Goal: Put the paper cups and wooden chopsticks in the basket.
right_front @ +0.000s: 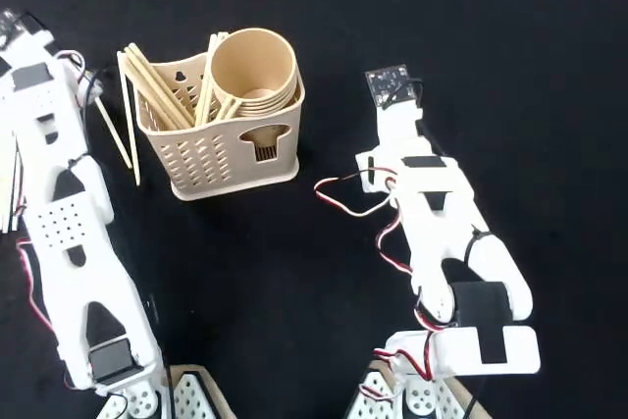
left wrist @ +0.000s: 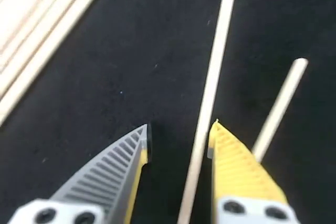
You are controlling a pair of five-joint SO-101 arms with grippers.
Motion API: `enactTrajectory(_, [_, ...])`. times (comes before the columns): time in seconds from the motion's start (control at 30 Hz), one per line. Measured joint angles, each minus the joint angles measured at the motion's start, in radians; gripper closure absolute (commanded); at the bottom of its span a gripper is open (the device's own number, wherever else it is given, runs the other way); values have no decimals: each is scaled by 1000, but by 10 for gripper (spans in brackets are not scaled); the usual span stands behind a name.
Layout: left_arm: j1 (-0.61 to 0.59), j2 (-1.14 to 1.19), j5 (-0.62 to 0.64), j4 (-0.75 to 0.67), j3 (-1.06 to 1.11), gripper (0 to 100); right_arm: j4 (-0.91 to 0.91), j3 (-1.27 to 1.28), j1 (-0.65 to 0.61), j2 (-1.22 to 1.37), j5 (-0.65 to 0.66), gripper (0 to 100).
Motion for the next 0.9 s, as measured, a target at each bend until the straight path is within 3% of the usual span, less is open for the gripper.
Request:
enactTrajectory(0.4, [3, 143, -58, 117, -195, 965, 0, 0, 0, 0, 0, 987])
enactTrajectory(0.57, [5, 144, -61, 149, -227, 970, 0, 0, 0, 0, 0, 987])
enactTrajectory(0.9, [18, 146, -61, 480, -456, 970, 0, 0, 0, 0, 0, 987])
